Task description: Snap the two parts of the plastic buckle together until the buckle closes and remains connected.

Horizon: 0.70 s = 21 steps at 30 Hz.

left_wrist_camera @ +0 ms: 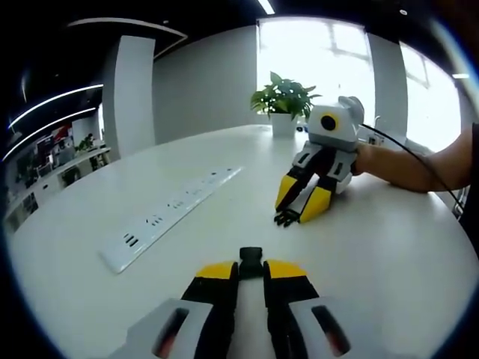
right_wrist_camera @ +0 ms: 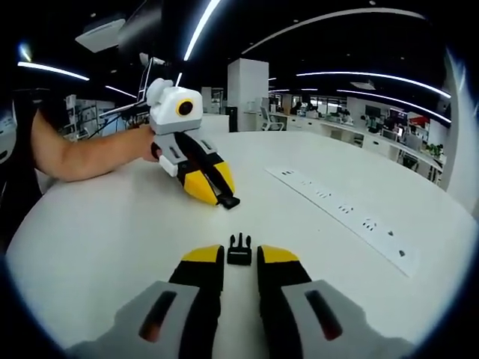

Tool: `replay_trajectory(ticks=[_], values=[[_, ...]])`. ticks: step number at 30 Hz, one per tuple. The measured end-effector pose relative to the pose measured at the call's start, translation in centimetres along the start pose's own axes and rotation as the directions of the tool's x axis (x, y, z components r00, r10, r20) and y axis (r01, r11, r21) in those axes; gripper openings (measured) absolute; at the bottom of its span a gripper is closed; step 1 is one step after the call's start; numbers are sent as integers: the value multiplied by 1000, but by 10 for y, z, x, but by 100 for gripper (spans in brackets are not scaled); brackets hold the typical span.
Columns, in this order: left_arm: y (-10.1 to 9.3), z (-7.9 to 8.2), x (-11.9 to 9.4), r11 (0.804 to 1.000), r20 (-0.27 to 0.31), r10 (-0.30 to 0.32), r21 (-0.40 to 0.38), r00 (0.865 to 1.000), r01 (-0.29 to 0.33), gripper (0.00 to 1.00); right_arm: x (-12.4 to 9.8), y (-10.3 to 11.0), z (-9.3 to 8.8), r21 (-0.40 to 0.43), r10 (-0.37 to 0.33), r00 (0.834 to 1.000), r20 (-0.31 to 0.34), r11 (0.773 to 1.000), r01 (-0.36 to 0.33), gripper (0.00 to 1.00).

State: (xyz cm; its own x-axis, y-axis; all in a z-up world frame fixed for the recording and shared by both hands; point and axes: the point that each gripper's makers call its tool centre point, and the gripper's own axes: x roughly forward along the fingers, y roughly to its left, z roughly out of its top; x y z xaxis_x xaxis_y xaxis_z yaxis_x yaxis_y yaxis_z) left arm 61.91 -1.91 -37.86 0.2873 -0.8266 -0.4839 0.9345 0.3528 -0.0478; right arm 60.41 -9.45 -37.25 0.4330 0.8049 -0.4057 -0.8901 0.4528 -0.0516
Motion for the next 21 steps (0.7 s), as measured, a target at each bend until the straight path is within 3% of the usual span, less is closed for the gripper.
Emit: replay_trajectory(ticks=[21], values=[[-2,-1,2,1000,-3,4,15,1000,-4,12,1,-1,1,4,-13,1000,-2,1000,13,13]])
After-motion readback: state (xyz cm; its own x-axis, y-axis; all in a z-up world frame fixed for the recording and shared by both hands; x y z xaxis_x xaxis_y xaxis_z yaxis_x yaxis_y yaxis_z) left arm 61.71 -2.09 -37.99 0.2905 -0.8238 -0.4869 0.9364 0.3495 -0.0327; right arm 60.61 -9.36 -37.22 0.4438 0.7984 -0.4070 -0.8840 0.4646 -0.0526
